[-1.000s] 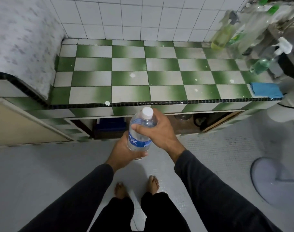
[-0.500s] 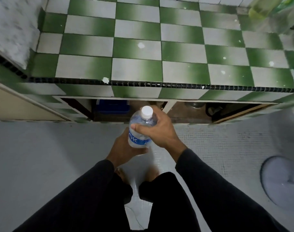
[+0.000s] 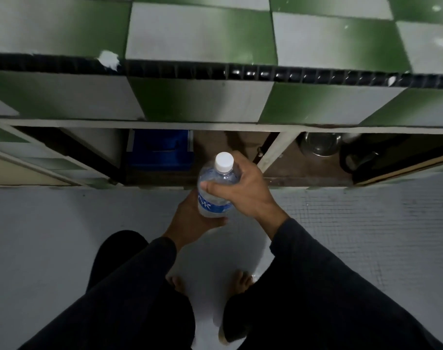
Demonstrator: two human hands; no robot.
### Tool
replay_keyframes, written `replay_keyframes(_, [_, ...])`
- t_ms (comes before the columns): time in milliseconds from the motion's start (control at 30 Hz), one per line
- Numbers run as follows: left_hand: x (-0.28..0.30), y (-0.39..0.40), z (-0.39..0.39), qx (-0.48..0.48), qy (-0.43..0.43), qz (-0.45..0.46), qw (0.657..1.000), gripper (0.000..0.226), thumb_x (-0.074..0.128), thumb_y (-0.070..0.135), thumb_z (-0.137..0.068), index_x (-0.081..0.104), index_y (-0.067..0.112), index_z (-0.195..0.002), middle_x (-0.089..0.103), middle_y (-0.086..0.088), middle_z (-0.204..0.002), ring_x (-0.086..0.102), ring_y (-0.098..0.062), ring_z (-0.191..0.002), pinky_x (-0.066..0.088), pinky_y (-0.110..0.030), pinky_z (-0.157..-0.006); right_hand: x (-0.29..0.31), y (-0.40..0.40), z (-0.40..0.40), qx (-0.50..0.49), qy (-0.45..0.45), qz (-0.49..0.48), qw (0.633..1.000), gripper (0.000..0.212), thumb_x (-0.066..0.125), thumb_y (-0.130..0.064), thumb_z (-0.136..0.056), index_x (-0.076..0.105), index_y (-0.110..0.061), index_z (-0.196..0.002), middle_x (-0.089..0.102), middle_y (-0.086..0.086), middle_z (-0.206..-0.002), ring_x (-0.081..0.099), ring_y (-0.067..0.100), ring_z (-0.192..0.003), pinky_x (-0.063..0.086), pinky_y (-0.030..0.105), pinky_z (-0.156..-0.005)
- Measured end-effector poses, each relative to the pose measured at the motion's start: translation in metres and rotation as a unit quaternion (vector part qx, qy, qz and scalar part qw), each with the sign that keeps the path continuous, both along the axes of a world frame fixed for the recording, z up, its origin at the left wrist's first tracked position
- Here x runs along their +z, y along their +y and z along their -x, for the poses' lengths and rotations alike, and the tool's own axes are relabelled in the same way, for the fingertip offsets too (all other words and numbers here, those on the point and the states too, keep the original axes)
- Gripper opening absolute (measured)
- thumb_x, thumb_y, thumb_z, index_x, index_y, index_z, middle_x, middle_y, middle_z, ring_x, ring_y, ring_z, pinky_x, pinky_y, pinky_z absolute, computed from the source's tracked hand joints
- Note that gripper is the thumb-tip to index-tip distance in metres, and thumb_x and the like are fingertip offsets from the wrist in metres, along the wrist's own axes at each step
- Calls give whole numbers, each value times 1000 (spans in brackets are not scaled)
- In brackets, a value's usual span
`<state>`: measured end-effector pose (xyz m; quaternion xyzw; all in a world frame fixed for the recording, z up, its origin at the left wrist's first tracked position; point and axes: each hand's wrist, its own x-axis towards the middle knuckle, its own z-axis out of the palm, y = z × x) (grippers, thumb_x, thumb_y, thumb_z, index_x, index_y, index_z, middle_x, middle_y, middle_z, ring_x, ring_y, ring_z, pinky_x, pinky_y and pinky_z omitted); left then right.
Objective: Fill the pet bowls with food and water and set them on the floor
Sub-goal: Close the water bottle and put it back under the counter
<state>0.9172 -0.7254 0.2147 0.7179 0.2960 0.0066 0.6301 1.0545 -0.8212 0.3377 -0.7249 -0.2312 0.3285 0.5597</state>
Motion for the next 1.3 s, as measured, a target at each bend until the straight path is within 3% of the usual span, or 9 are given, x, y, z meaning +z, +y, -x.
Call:
replay_keyframes(233, [-98,22,-33,-1,-55,-6,998,90,99,34,-67,50,33,-143,67,9,-135,65,-11,-123,59,-42,-99,-96,16,-23,-1,-39,-35,999,52,90,-41,-61,63,-29,-104,73,-5,-99,72,13,-95,61,29,-83])
replay_keyframes(367, [-136,36,-55,-7,-75,5,997,88,99,29,-68,52,32,-142,67,3,-136,65,-18,-125,56,-51,-101,-134,25,-38,-6,-54,-51,997,48,92,-32,-63,64,-25,-101,73,-9,-93,72,10,-88,56,20,-74])
replay_keyframes(567, [-175,55,-84,14,-75,15,997,91,102,31,-62,54,32,-139,69,1,-132,67,-21,-122,57,-54,-98,-171,45,-64,-5,-73,-61,995,53,90,-35,-63,65,-19,-106,75,-4,-98,73,13,-91,60,25,-77])
replay_keyframes(667, [-187,66,-101,13,-74,9,997,89,101,29,-61,55,33,-137,70,7,-130,68,-14,-119,58,-45,-99,-183,56,-81,3,-73,-69,995,55,90,-32,-65,64,-14,-110,75,1,-101,74,17,-93,62,36,-82])
replay_keyframes(800, [-199,81,-123,27,-80,-5,996,78,99,23,-63,59,41,-127,71,18,-124,68,-1,-112,59,-27,-94,-195,70,-106,11,-73,-84,994,49,88,-19,-72,63,-7,-113,75,5,-103,74,19,-94,62,37,-84])
replay_keyframes(933, [-209,92,-142,49,-84,-10,995,81,100,28,-59,58,46,-125,71,28,-117,68,6,-106,54,-9,-79,-208,87,-126,13,-72,-88,993,47,88,-16,-73,64,-4,-111,75,9,-103,74,23,-95,61,49,-87])
replay_keyframes(1033, [-218,98,-155,64,-87,8,994,85,100,29,-59,58,40,-131,71,21,-121,69,1,-109,56,-12,-81,-215,98,-137,23,-82,-88,992,50,87,-32,-66,70,-7,-105,76,8,-100,75,24,-92,61,51,-86])
replay_keyframes(1133, [-224,103,-167,72,-90,5,993,90,100,36,-57,56,40,-135,70,22,-123,68,2,-110,57,-15,-84,-223,106,-148,29,-83,-91,992,48,86,-35,-65,73,-10,-103,77,8,-99,75,26,-93,60,55,-86])
replay_keyframes(1300, [-233,111,-182,71,-100,7,992,94,98,33,-60,52,32,-142,67,9,-135,64,-13,-124,52,-46,-107,-230,115,-159,15,-72,-64,995,57,87,-48,-54,73,-20,-102,78,1,-99,75,18,-91,62,47,-85])
